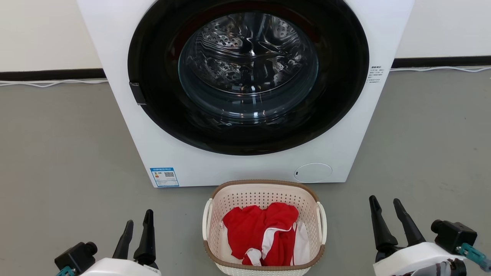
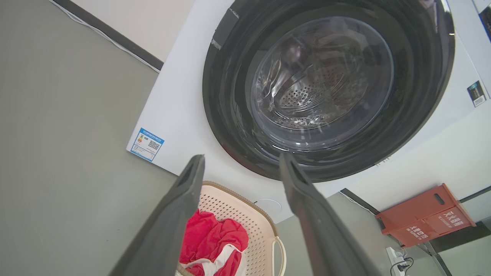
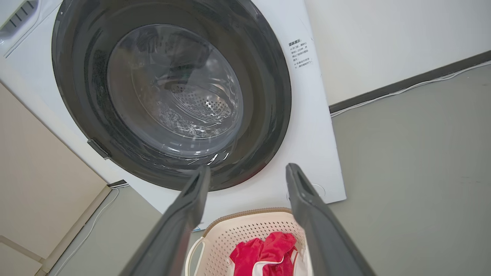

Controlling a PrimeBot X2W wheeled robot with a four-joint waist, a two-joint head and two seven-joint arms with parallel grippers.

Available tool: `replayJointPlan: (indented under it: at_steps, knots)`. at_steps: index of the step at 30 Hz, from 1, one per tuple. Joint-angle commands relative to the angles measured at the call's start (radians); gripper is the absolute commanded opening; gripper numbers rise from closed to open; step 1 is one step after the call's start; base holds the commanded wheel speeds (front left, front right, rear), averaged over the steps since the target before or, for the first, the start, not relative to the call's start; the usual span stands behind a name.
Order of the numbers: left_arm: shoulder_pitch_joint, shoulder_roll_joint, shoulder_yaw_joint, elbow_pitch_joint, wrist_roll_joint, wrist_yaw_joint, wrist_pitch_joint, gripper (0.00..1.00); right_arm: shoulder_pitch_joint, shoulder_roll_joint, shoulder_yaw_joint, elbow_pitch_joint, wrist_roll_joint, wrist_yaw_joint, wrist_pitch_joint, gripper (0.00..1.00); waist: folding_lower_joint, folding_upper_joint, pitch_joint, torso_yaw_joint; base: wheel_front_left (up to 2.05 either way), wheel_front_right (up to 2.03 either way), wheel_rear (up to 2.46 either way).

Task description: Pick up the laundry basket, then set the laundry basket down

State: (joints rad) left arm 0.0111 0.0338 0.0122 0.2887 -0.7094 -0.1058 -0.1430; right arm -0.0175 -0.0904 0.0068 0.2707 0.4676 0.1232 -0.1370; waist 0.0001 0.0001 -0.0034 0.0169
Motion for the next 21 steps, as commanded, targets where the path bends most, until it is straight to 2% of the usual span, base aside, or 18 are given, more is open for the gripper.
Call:
replayJointPlan:
  at_steps: [1,21]
  knots:
    - [-0.017,0.01,0.016,-0.032,0.036,0.001,-0.013,1.0,-0.028,-0.018,0.021,-0.021,-0.037,0.005,-0.019,1.0,0.0,-0.0001,0.0,-0.001,0.0,0.0,0.0]
    - [-0.006,0.014,0.017,-0.041,0.287,-0.003,-0.072,1.0,-0.023,-0.033,0.042,0.007,-0.27,0.007,-0.078,1.0,0.0,-0.0001,-0.005,-0.008,0.0,0.0,0.0]
